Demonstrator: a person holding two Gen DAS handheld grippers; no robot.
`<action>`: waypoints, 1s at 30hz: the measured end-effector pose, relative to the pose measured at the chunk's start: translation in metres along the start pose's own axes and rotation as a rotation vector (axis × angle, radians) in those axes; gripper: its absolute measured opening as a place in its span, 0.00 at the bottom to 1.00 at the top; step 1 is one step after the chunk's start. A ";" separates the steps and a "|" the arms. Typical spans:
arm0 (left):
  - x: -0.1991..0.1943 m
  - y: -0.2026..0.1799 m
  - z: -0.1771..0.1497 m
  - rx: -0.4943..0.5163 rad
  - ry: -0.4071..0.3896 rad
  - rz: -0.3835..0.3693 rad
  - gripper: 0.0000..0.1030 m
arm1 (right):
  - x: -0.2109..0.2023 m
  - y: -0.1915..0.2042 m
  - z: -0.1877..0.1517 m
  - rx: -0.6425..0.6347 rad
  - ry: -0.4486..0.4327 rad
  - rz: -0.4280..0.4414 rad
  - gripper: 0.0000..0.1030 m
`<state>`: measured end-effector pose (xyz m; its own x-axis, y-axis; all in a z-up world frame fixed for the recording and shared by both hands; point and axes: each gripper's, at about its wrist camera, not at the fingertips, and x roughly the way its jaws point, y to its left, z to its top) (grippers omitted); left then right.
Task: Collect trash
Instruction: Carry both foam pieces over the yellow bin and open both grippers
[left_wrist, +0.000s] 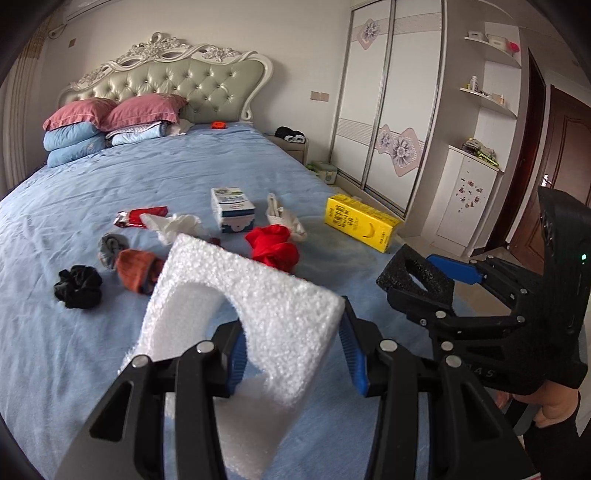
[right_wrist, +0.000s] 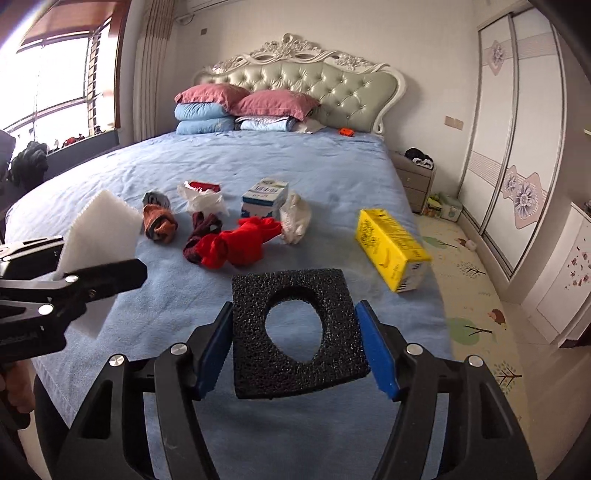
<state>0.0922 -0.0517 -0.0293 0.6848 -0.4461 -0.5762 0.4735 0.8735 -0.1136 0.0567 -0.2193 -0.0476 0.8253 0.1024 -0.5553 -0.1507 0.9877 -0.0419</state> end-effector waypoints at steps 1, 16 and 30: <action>0.007 -0.011 0.004 0.013 0.007 -0.021 0.43 | -0.008 -0.013 -0.001 0.011 -0.010 -0.011 0.63; 0.161 -0.250 0.054 0.217 0.295 -0.502 0.43 | -0.073 -0.240 -0.094 0.201 0.136 -0.323 0.65; 0.335 -0.362 0.040 0.079 0.627 -0.564 0.94 | -0.001 -0.310 -0.186 0.266 0.309 -0.404 0.92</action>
<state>0.1725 -0.5249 -0.1488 -0.0892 -0.5999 -0.7951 0.7054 0.5256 -0.4756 0.0018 -0.5480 -0.1885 0.5856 -0.2888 -0.7574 0.3183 0.9413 -0.1128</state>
